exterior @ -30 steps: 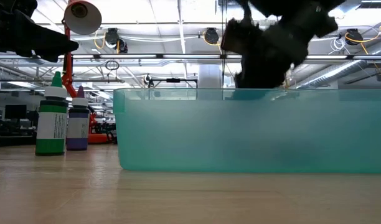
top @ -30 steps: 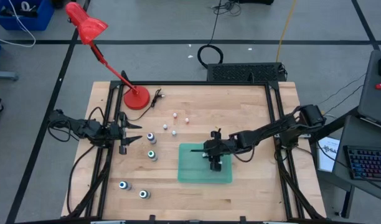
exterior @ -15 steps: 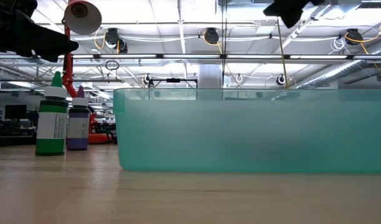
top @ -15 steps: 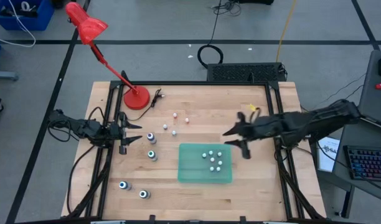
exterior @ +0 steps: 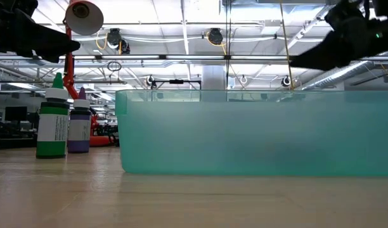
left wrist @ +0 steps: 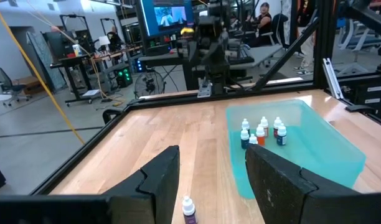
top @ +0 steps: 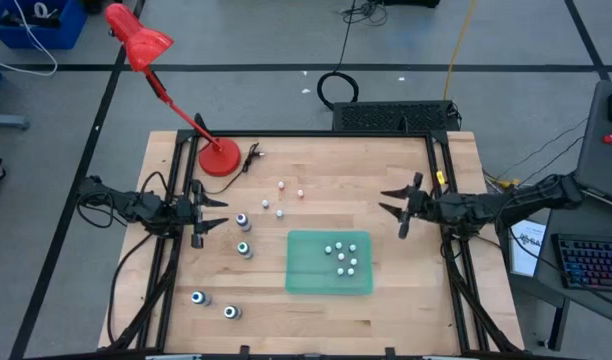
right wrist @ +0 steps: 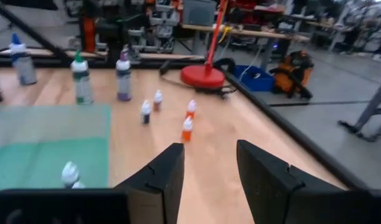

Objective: Pick & Place food coloring
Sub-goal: Put the small orange food coloring bottle into the green bin

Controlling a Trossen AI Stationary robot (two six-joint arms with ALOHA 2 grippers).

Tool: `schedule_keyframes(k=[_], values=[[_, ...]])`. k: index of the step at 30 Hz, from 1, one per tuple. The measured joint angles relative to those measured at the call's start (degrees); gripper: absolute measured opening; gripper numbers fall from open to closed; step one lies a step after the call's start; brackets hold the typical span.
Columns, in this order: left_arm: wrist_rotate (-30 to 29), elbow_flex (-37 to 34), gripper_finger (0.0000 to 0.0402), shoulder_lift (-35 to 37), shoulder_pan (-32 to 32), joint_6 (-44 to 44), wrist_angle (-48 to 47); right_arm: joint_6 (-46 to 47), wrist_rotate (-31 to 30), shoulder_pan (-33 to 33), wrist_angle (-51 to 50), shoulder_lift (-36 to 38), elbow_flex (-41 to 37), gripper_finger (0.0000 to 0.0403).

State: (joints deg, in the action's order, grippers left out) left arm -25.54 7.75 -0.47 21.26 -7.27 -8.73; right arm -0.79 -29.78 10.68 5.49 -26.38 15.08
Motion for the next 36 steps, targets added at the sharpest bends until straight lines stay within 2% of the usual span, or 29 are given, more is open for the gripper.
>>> schedule_keyframes(k=[7,12,17,23,27,32,36], values=[[0.0,0.0,0.0186,-0.02,0.0,0.19,-0.17,1.82,0.58,0.0,-0.4,7.61,-6.84,0.0134],[0.05,0.0,0.0186,-0.01,0.0,-0.18,-0.17,-0.64,4.73,-0.02,-3.23,12.69,-7.62,0.012],[0.0,0.0,0.0186,-0.02,0.0,-1.81,-0.2,-0.83,6.03,-0.7,-7.45,17.09,-7.69,0.0109],[0.04,0.0,0.0186,-0.01,-0.01,-1.55,-0.12,-1.34,6.52,-1.61,-6.33,22.85,-9.92,0.0105],[0.03,0.0,0.0186,-0.01,-0.01,0.09,-0.09,-1.25,12.58,-2.49,-6.15,26.35,-11.51,0.0105],[-2.82,0.0,0.0186,0.0,-0.01,-0.04,0.2,-1.26,17.94,-3.92,-4.61,26.29,-11.7,0.0105],[-5.23,0.0,0.0186,0.0,-0.02,-0.36,1.43,3.66,16.48,-4.26,-3.63,26.13,-11.77,0.0105]])
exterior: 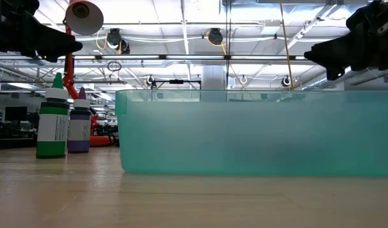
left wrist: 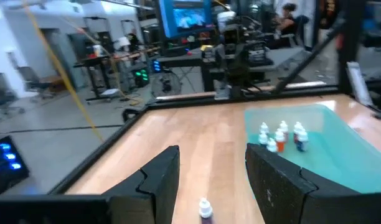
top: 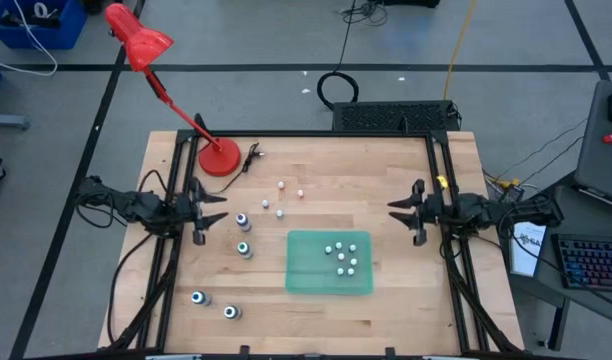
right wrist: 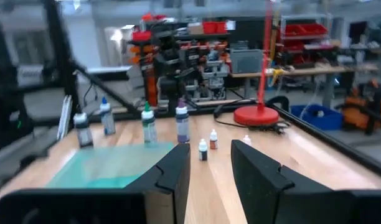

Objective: Pick & Place food coloring
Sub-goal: Put the small orange food coloring bottle into the green bin

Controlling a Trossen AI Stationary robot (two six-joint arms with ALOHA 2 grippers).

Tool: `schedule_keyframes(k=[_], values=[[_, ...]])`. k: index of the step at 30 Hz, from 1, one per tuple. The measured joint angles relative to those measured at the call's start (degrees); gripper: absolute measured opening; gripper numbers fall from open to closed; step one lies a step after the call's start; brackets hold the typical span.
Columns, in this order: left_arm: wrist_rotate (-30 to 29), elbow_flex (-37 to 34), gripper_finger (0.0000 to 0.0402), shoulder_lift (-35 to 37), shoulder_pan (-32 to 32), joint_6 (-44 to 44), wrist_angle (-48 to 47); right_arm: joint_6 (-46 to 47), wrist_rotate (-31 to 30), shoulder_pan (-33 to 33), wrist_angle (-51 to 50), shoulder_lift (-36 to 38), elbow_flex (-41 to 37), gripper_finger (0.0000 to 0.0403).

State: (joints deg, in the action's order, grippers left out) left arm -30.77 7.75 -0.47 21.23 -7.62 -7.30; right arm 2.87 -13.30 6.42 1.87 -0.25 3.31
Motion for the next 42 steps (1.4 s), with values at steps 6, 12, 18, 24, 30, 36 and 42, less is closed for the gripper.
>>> schedule_keyframes(k=[6,12,18,24,30,36,42], values=[[-6.73,0.01,0.0186,-0.02,0.0,9.49,1.69,6.04,-0.05,0.02,0.08,-0.18,-0.02,0.0105],[-13.77,1.12,0.0186,-1.43,-2.75,14.37,1.47,6.93,-0.06,0.02,0.37,-0.18,-0.07,0.0105],[-8.54,11.23,0.0186,-15.0,-10.63,20.71,-2.97,6.93,-0.07,0.02,0.41,-0.18,-0.09,0.0105],[-1.12,32.29,0.0186,-40.99,-26.35,29.08,-21.88,6.95,-0.07,0.02,0.46,-0.18,-0.11,0.0105],[36.13,53.89,0.0186,-66.99,-41.82,19.44,-29.28,6.94,-0.07,0.02,0.46,-0.18,-0.11,0.0105],[37.73,69.03,0.0186,-86.5,-44.97,16.75,-31.59,6.95,-0.07,0.02,0.48,-0.18,-0.11,0.0105],[36.81,76.19,0.0186,-100.54,-44.2,15.69,-37.66,6.95,-0.07,0.02,0.48,-0.18,-0.16,0.0105]])
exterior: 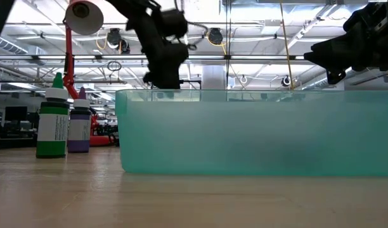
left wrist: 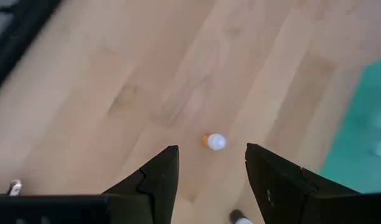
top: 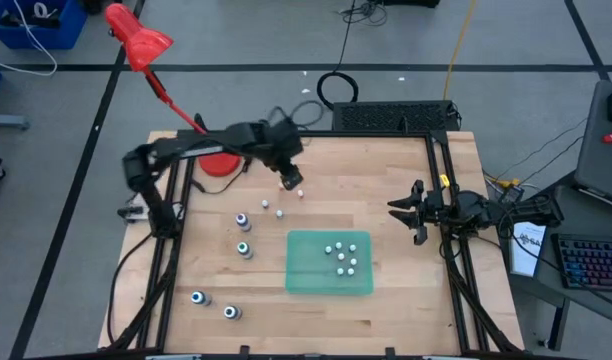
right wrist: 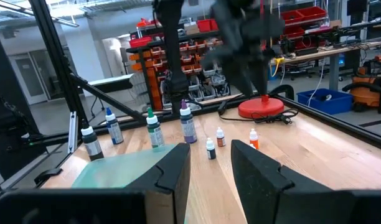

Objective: Pick & Place food coloring
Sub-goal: Put the small orange food coloring bottle into the green bin

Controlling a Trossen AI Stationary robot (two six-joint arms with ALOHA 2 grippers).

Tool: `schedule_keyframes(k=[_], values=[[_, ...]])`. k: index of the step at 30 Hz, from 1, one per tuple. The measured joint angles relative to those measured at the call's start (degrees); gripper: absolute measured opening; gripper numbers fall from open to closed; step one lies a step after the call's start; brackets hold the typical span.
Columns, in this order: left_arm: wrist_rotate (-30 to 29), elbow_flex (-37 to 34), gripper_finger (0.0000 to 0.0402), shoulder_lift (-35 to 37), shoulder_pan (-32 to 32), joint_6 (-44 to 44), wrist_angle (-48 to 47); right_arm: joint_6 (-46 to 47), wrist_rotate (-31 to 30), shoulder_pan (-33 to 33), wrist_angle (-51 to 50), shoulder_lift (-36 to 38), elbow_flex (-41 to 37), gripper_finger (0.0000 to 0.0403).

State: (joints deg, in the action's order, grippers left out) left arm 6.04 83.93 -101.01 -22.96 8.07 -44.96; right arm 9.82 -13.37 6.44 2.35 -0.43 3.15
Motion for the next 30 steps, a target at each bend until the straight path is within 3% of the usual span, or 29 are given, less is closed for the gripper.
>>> schedule_keyframes(k=[6,17,25,30], values=[[-0.1,1.77,0.0186,-8.03,2.43,-8.05,-0.32,0.0,0.0,0.0,0.0,0.0,0.01,0.0105],[-6.14,0.9,0.0186,-13.18,7.12,-31.57,-0.21,0.0,0.0,0.0,0.0,-0.02,0.01,0.0105],[-11.6,0.88,0.0186,-14.23,7.09,-33.67,2.63,-0.01,0.0,0.0,0.0,-0.02,0.01,0.0105],[-10.86,0.86,0.0186,-14.36,6.08,-33.57,3.13,0.0,-0.01,0.0,0.0,-0.02,0.01,0.0105]])
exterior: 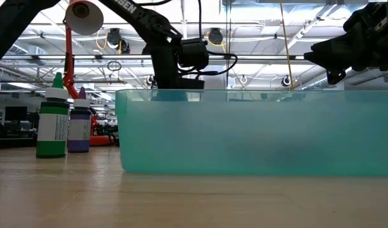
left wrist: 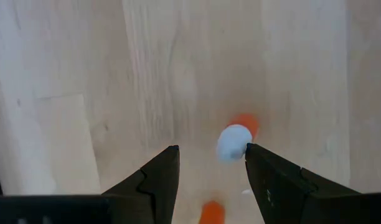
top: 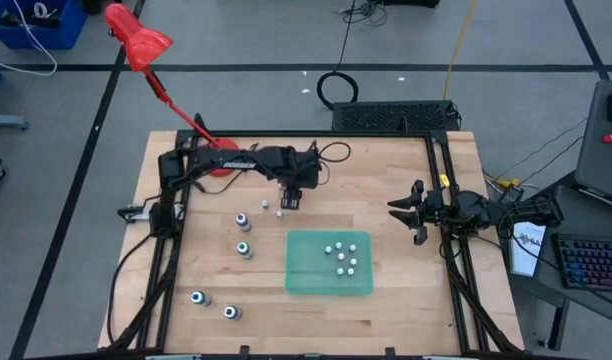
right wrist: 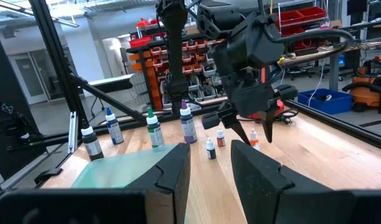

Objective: Pick & Place food coloring
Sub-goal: Put the small orange food coloring bottle into the green bin

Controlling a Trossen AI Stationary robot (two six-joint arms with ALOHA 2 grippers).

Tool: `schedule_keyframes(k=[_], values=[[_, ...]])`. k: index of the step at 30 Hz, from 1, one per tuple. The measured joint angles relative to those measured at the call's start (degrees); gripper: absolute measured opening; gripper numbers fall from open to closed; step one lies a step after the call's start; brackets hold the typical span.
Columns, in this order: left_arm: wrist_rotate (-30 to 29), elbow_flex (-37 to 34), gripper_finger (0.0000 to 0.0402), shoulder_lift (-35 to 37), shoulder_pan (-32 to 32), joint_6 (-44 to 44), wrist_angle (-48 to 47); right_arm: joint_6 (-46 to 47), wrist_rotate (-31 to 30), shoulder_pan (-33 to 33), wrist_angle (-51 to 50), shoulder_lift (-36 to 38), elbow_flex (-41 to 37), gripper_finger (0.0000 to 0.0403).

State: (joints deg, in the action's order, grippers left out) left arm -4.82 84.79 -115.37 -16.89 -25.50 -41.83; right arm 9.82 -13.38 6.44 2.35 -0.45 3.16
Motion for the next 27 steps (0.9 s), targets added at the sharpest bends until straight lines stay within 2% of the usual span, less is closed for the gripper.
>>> schedule_keyframes(k=[8,27], values=[[4.43,0.0,0.0186,0.0,-0.3,1.67,-0.04,-0.01,0.01,0.0,0.0,0.0,0.0,0.0105],[4.77,-0.09,0.0186,-1.75,-0.24,4.23,0.11,-0.01,0.0,0.02,0.0,0.02,0.0,0.0105]])
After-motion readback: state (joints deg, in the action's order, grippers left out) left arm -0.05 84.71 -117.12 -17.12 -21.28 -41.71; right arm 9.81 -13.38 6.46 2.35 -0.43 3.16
